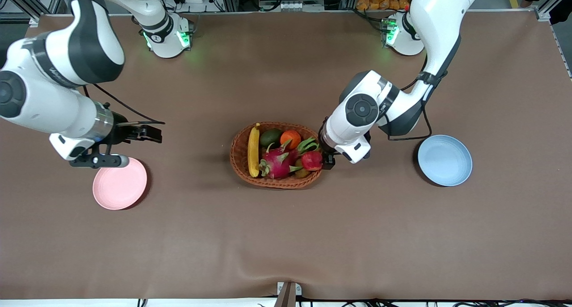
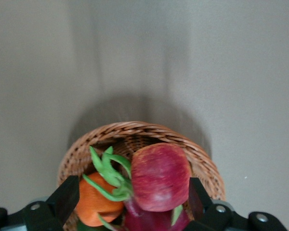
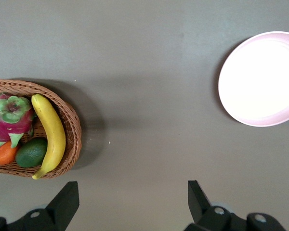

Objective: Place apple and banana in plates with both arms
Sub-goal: 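Close the left gripper on the red apple in the basket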

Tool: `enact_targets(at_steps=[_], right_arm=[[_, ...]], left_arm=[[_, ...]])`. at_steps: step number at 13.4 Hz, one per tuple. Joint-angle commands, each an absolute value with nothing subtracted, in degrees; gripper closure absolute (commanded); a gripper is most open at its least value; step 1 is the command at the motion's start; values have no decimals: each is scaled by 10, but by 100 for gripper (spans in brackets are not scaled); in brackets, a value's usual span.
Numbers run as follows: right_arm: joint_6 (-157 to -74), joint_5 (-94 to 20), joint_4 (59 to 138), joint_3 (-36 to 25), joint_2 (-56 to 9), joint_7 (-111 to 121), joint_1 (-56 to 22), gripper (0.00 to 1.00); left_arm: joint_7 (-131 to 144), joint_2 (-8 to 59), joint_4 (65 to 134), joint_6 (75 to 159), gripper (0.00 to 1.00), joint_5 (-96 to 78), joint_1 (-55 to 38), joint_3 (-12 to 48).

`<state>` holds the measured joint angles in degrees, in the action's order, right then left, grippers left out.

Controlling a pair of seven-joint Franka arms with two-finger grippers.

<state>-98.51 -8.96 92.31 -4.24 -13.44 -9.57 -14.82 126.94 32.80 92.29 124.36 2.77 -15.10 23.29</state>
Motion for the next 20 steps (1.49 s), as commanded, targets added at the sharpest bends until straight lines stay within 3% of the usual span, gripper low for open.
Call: enact_targets(at_steps=[1,16,17,19,20], right_arm=[[-1019,-92,954,-37,-130,-92,-155,0],[-1050,-92,964,-36,-131,-92,-169,0],[-1049,-92,964,-36,-131,-92,-169,0],[-1047,-92,964,-36,-130,-92,-169,0],[-1045,-92,964,-36,-130,-92,-170,0]], left_arm=[[1346,355,907,1284,0,37,-158,230],[1392,399,907,1330,0,51,-183,224],[1392,399,907,1334,14,53,-186,220],[1390,397,906,1335,100,54,-185,219],[1387,389,906,1332,100,55,-183,219]])
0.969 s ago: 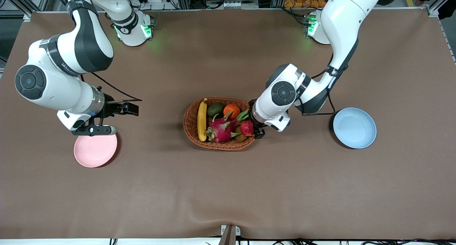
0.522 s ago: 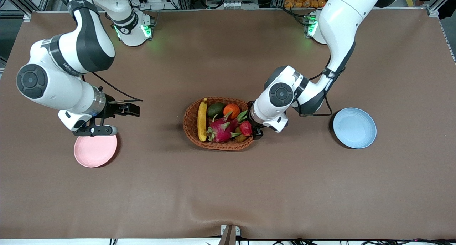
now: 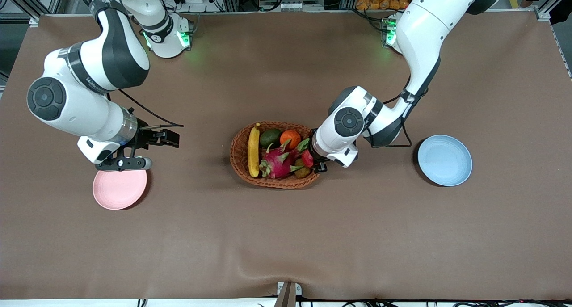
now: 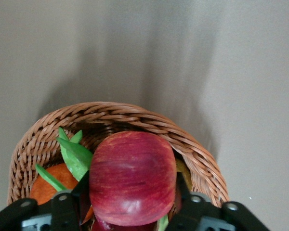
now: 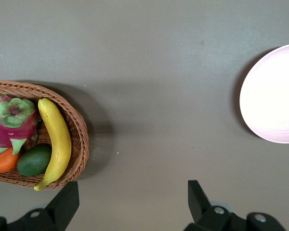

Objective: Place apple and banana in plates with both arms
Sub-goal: 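Close the left gripper on the red apple in the basket, then carry the red apple with the left gripper over the blue plate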

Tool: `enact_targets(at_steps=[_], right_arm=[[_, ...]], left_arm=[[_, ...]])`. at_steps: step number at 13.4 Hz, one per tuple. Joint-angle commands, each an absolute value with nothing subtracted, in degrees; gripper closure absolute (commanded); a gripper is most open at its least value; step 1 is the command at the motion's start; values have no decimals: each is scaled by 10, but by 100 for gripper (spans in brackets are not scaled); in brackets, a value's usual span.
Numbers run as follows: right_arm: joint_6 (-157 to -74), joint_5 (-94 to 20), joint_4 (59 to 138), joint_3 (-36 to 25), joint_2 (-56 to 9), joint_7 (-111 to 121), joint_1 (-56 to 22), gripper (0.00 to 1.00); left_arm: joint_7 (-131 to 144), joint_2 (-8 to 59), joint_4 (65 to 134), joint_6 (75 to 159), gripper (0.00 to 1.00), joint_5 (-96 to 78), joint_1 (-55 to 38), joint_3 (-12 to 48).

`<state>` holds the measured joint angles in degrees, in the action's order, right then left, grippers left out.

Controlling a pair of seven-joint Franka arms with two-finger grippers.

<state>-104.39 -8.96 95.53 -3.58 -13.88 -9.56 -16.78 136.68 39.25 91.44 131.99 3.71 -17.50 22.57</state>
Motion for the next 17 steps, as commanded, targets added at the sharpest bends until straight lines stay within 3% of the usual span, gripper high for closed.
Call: enact_targets(at_steps=[1,5,10,14,17], right_arm=[[-1044,-92,965,-36,-129,-92,-170,0],[-1033,-92,965,-36,-127,-92,-169,0],[-1020,-92,965,-36,-121,-92,-168,0],[-1020,-92,965,-36,-122,-92,-168,0],[-1020,-92,964,-36,-122,-92,-169,0]], left_arm=[[1383,375,907,1319,100,55,-178,219],[1324,312,891,1205,100,46,-146,227],[1116,232,892,1088,100,-77,2,271],[909,226,898,982,100,-77,93,270],[798,226,901,964,100,-73,156,270]])
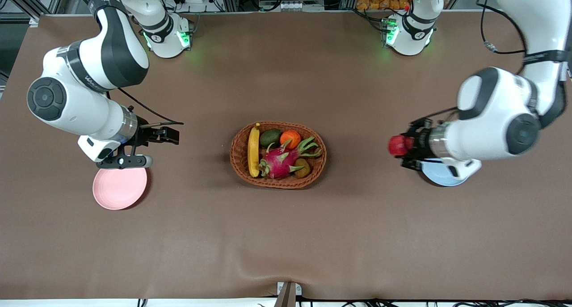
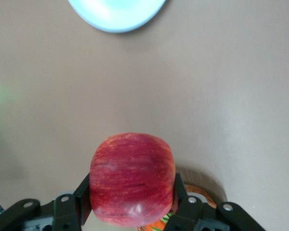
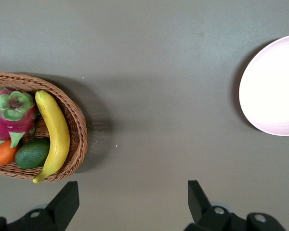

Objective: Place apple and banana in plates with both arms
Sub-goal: 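Carry the red apple with the left gripper over the blue plate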

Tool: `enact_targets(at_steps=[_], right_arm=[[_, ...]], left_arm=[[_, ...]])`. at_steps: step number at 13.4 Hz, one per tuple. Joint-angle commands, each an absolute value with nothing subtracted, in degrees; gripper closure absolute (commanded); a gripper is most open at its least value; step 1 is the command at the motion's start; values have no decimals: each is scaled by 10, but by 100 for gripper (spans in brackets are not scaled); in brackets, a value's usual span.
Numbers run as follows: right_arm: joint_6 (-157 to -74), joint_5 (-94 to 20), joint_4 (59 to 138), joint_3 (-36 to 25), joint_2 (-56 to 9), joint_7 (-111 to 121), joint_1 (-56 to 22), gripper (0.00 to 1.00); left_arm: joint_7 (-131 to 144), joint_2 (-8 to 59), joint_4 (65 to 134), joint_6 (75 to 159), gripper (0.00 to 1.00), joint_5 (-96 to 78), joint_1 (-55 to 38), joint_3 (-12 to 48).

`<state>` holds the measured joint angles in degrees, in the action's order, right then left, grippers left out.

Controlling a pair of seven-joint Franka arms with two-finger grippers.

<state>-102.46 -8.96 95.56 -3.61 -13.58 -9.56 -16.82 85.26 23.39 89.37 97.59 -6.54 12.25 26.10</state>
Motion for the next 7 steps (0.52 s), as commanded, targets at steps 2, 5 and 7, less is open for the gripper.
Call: enact_targets(at_steps=[2,5,7], right_arm=[[-1019,-92,964,-35,-119,-92,-174,0],[-1017,-90,963,-36,-117,-99,-228,0],[-1051,-91,963,-35,-135,-100,-248,0]], left_arm=[[715,227,911,964,100,-66,193,267],[696,246,924,965,100,50,200,265],[707,272,924,969,100,111,198,266]])
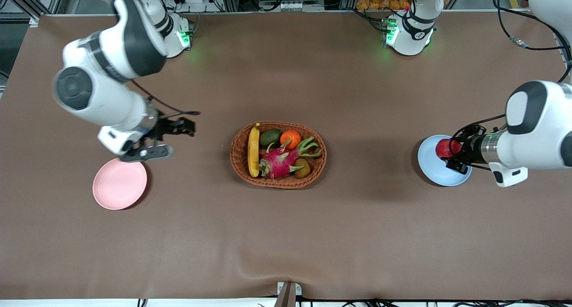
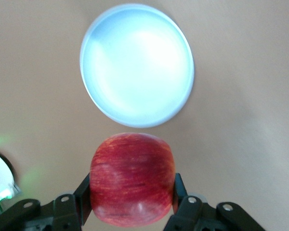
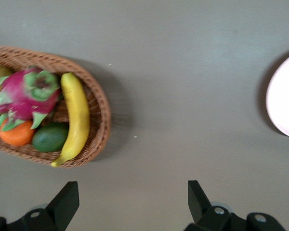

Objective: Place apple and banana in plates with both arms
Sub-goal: 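Lower the apple onto the blue plate while the right gripper reaches the banana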

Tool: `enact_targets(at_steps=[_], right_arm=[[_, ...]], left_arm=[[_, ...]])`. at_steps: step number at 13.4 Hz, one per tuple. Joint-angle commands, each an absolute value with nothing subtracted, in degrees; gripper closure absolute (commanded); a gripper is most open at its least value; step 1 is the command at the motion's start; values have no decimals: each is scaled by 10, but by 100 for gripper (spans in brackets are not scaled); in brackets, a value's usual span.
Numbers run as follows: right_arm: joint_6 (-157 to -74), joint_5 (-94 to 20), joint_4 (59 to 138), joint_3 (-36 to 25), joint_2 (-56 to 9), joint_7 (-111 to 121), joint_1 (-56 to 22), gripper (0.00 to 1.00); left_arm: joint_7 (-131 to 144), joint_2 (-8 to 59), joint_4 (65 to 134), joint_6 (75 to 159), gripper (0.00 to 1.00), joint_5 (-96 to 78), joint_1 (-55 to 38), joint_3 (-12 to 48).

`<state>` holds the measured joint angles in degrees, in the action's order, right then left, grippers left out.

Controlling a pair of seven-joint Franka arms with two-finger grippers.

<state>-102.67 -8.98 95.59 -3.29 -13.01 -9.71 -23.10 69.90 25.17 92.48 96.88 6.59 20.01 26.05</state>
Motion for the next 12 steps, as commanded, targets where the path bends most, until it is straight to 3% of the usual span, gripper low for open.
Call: enact_targets(at_steps=[1,5,10,12], right_arm=[[-1065,-92,963,-35,-146,-102,-261,0],[-1105,-90,981,-36,-169,-182,-338,0],[-1246,-85,1091,-36,-177,-235,-407,0],[-1249,-80,1092,-38,-196,-297,-441,0]], left_arm=[[712,284,924,974,100,123,193,265],[772,344,924,1000,100,213,166,265],[793,409,925,1002,100,291,160,266],[790,420,938,1005,100,333,156,266]])
